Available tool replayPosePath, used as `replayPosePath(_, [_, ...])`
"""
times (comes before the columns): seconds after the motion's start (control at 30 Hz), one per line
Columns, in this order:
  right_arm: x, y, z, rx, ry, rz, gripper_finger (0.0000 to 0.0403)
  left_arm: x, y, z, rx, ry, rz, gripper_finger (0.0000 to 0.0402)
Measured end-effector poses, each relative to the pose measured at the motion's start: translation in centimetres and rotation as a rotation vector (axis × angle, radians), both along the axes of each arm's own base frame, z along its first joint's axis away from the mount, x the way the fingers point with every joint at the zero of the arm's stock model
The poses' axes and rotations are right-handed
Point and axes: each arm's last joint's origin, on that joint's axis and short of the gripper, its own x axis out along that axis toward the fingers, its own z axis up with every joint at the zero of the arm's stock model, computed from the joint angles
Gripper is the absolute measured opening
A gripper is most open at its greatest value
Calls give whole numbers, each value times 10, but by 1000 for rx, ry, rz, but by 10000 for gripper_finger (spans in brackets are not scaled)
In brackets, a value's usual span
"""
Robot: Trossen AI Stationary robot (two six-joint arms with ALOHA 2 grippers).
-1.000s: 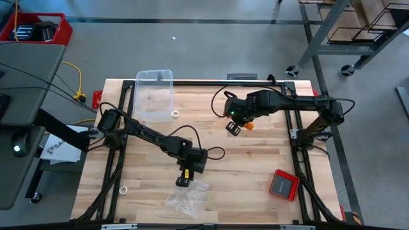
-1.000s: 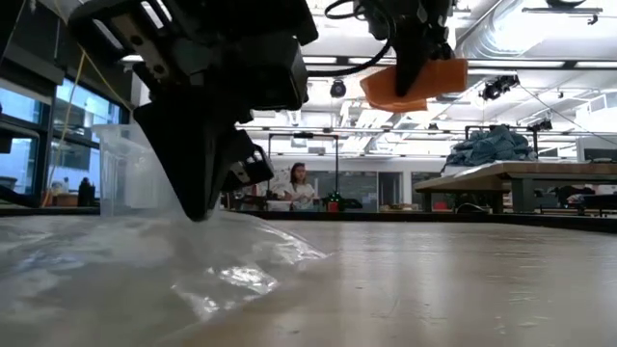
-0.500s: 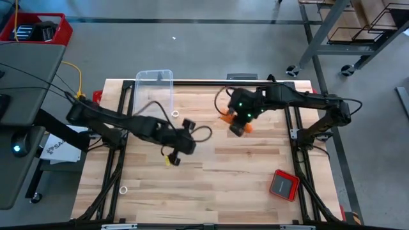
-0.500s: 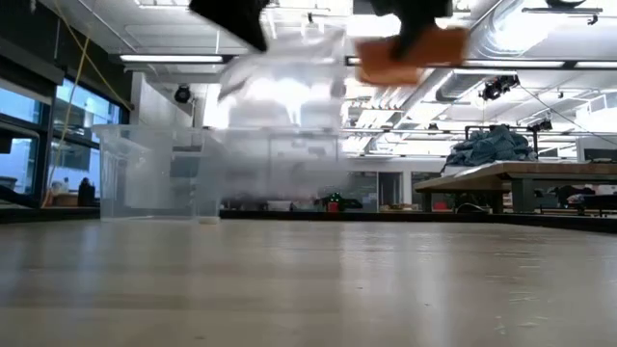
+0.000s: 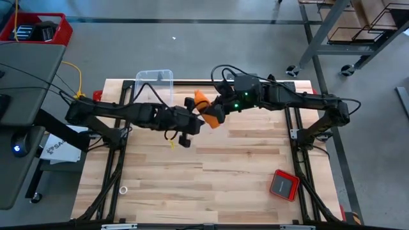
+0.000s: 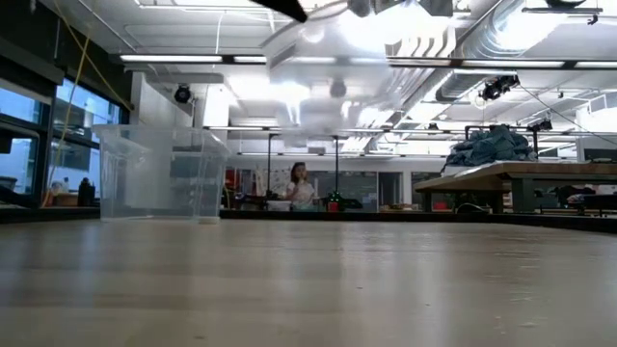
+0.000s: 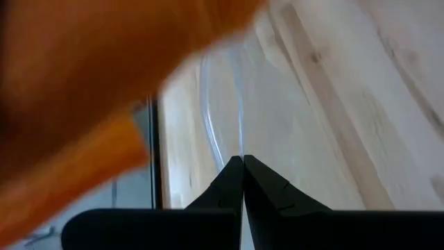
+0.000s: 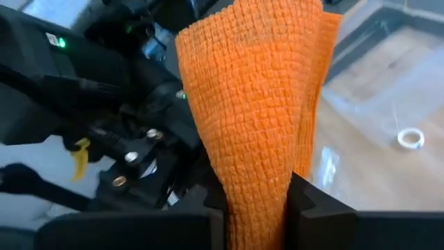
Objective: Roll bandage
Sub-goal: Put the rolled orange bandage into the zip bag
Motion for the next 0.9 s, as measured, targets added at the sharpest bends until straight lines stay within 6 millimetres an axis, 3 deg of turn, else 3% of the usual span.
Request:
replayPosePath(0.2, [1, -2, 1, -43, -15, -58, 43, 4, -4, 12, -24, -123, -15, 0])
replayPosePath(0.9, [-1, -11, 3, -84, -24, -129, 42, 1, -6, 17, -22, -152, -49, 0])
